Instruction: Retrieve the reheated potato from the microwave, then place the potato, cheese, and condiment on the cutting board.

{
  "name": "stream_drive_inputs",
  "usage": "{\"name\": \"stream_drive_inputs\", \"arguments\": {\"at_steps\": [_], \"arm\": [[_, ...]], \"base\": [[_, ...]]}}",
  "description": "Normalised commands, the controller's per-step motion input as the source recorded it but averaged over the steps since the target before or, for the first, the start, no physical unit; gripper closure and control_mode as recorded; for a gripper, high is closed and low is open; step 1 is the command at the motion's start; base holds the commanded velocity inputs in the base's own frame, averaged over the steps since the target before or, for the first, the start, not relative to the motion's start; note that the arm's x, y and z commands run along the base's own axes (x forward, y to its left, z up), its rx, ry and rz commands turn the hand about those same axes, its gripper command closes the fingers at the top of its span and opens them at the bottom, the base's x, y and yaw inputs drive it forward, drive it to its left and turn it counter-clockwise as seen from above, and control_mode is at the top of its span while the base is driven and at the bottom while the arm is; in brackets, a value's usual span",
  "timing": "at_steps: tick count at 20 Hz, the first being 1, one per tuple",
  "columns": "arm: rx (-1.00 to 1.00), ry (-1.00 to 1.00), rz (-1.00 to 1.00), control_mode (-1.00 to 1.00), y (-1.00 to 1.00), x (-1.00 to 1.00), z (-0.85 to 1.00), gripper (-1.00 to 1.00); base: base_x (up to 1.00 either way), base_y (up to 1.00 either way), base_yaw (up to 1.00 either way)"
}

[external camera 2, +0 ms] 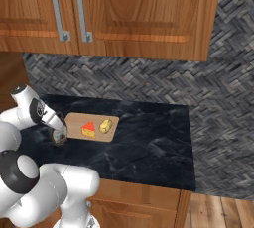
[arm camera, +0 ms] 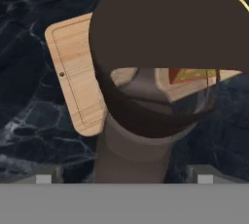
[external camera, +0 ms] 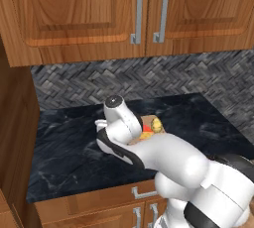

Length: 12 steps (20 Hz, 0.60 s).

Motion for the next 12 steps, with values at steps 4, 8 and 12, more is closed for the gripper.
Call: {"name": "stream_drive_inputs", "arguments": {"at_steps": [4, 8, 12], "arm": [[-0.02, 0.00, 0.00, -1.00, 0.08, 0.08, -0.19, -1.00], [-0.02, 0.00, 0.00, -1.00, 0.10, 0.10, -0.19, -1.00], [-0.02, 0.00, 0.00, -1.00, 0.01, 0.11, -0.12, -1.00]], "base": [[0.00, 0.00, 0.00], [0.00, 0.00, 0.00], [0.00, 0.00, 0.00]]}}
